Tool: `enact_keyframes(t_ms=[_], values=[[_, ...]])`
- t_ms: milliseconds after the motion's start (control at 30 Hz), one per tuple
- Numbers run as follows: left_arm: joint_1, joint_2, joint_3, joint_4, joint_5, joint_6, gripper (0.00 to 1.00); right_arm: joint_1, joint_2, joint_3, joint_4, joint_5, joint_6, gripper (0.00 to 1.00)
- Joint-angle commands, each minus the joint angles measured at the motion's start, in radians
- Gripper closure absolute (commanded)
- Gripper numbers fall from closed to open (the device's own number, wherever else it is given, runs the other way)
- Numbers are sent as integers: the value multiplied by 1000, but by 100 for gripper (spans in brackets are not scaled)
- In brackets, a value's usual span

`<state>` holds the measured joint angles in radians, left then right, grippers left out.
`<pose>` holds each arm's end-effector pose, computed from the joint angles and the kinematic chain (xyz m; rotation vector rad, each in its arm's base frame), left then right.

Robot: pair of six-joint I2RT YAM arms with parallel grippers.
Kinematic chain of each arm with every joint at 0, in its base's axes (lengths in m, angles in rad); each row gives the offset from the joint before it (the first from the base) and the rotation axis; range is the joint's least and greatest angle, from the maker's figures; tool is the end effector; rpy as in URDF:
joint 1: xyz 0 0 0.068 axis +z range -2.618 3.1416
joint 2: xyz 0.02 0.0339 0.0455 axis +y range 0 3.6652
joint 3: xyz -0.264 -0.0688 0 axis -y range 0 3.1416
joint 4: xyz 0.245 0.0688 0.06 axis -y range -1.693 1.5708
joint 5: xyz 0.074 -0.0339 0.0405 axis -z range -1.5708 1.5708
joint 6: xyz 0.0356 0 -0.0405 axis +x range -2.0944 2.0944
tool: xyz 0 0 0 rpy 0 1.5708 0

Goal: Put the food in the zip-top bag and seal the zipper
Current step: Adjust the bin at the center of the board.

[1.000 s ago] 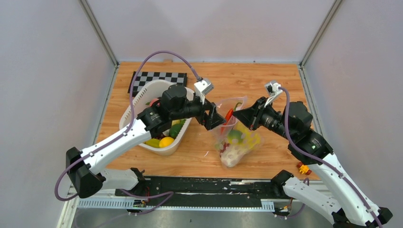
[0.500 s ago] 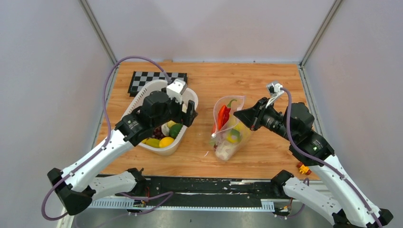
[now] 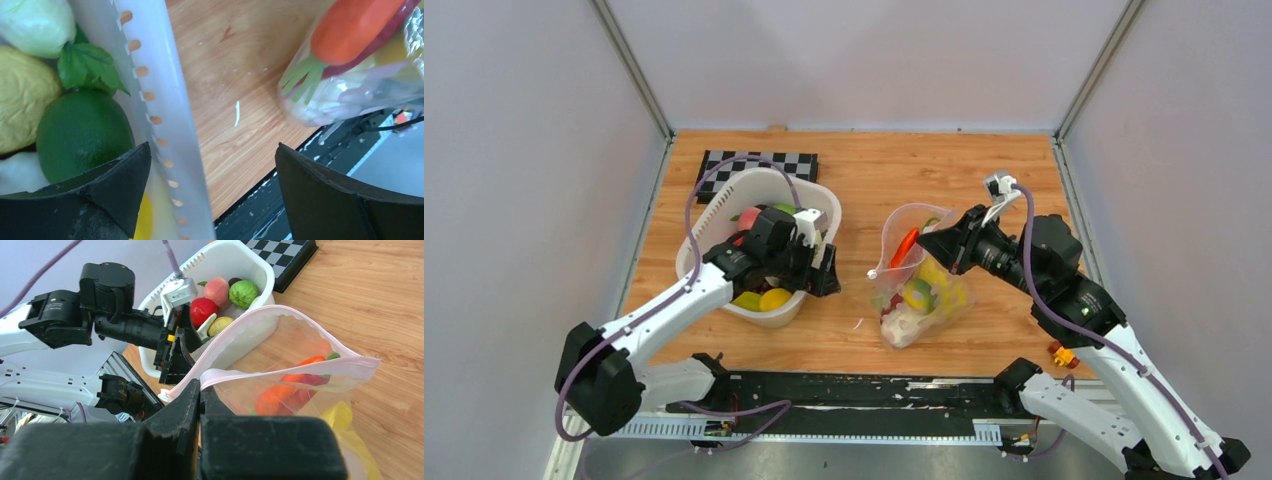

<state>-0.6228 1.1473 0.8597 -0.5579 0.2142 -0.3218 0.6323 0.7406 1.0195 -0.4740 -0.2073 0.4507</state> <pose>0.1870 -0.1436 0.2608 0.4770 2.4633 -0.6728 0.1174 0.0951 0.3957 -0.3267 1.8365 0.9528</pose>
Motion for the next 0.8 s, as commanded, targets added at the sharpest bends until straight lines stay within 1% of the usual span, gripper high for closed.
enact_keyframes(t_ms=[0, 100, 167, 233, 333, 433, 500, 567, 667, 733, 767], values=[[-48, 98, -16, 335, 358, -158, 3, 3, 7, 14, 59, 11, 4, 100], [-100, 166, 73, 341, 286, -162, 2, 4, 17, 18, 63, 11, 7, 100], [-106, 178, 80, 409, 271, -205, 2, 3, 19, 17, 64, 16, 9, 100], [-107, 166, 92, 420, 207, -210, 2, 3, 22, 22, 61, 21, 6, 100], [-106, 131, 124, 327, 74, -161, 1, 3, 24, 29, 49, 28, 0, 100], [-104, 72, 146, 196, -101, -100, 0, 3, 23, 32, 40, 37, -5, 100], [-95, 14, 136, 156, -171, -59, 0, 3, 26, 38, 34, 42, -10, 100], [-68, -24, 107, 146, -177, -35, 4, 4, 33, 37, 38, 49, -11, 100], [-30, -28, 89, 75, -102, -12, 12, 4, 49, 47, 35, 52, -13, 100], [-29, -20, 74, 22, -48, 6, 14, 3, 55, 50, 31, 56, -13, 100], [-29, -19, 57, 11, -30, 7, 13, 3, 56, 46, 33, 58, -12, 100]])
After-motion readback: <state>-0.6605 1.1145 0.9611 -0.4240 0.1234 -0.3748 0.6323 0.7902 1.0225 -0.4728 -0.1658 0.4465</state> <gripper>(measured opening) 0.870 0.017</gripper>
